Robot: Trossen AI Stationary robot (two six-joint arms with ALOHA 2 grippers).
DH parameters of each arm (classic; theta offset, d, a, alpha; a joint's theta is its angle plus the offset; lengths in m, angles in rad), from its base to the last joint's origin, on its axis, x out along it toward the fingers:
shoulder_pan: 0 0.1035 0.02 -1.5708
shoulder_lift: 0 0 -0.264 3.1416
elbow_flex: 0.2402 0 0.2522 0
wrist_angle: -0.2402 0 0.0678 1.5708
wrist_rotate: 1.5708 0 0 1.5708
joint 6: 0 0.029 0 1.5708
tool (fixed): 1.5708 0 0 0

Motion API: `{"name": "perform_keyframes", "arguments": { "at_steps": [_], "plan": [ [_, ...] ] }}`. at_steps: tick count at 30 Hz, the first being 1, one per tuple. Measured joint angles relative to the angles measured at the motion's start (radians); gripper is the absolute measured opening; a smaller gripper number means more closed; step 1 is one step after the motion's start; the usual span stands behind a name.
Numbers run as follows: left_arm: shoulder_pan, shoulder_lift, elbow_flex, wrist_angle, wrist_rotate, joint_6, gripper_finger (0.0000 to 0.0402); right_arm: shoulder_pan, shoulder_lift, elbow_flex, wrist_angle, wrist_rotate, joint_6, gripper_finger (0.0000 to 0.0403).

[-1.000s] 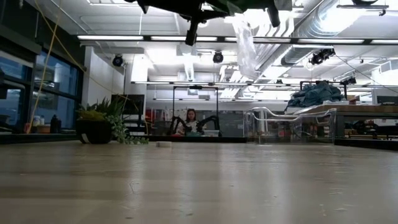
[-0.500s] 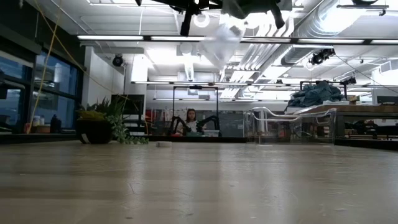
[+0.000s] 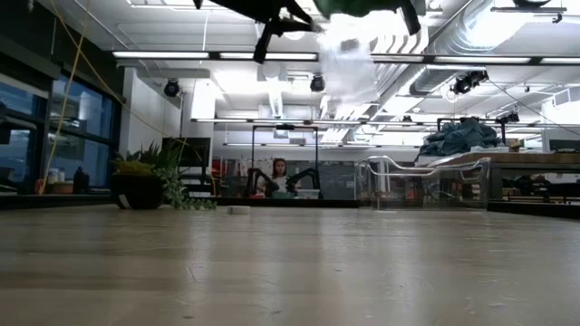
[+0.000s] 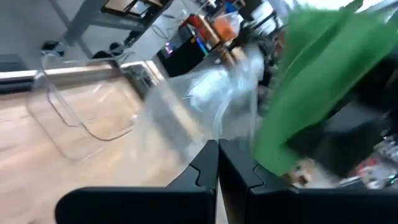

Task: Roll bandage
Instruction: Put the green bandage into the transparent zip bag

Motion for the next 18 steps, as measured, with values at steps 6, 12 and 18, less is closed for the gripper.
{"name": "perform_keyframes", "arguments": {
  "at_steps": [6,12,18],
  "plan": [
    [-0.025,0.0,0.0,-0.017,-0.101,0.184,0.0,-0.019,-0.015,0.037,-0.003,-0.192,0.127,0.003],
    [-0.066,0.0,0.0,-0.014,-0.262,0.427,0.0,-0.011,-0.014,0.037,-0.101,-0.357,0.294,0.003],
    [-0.156,0.0,0.0,-0.014,-0.398,0.805,0.0,-0.009,-0.014,0.037,-0.138,-0.472,0.362,0.003]
  ]
}}
